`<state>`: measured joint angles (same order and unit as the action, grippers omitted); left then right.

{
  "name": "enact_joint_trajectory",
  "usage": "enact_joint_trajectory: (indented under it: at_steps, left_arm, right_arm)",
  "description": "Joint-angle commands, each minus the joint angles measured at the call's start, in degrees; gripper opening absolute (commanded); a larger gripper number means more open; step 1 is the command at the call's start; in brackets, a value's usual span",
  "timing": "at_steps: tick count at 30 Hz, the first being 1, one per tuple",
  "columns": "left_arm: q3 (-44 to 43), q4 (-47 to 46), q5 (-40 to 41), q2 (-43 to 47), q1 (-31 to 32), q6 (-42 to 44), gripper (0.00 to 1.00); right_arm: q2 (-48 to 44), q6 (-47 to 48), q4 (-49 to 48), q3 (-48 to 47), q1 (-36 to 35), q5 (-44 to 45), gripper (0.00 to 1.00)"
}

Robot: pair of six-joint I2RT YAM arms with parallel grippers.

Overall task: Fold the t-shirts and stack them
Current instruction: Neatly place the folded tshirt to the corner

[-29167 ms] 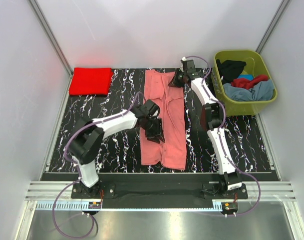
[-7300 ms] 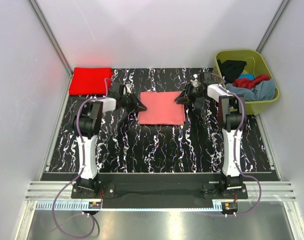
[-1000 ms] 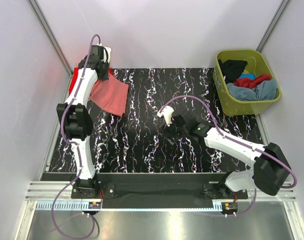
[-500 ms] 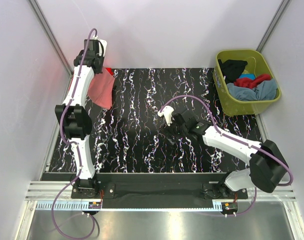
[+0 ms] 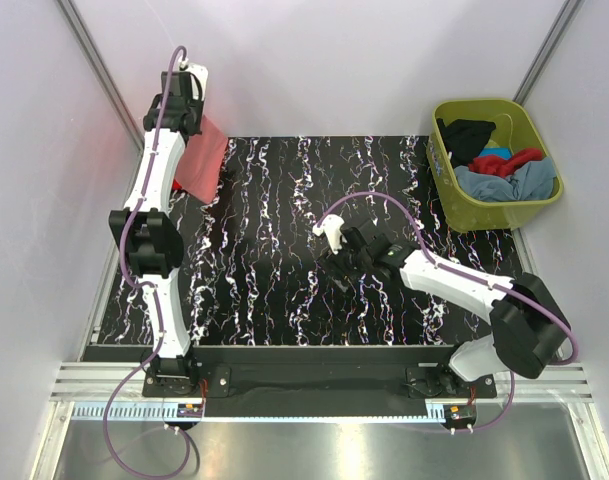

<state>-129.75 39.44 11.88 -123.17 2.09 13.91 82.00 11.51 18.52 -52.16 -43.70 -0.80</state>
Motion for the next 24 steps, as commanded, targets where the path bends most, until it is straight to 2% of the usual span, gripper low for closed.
enact_joint_trajectory:
  at_steps: [1, 11, 24]
  left_arm:
    - [-2.08, -7.8, -1.24, 1.71, -0.5, -0.73, 0.0]
    - [-3.05, -10.17, -4.23, -0.31, -1.65, -3.01, 0.0]
    - [-1.29, -15.62, -3.0, -2.25, -3.67, -3.89, 0.0]
  right_arm:
    - [0.53, -0.44, -2.35, -2.59, 0.46, -1.22, 0.79]
    - [0.62, -0.35, -2.35, -2.59, 0.46, -0.87, 0.79]
    - [2.55, -0.52, -2.35, -3.38, 0.46, -1.22, 0.79]
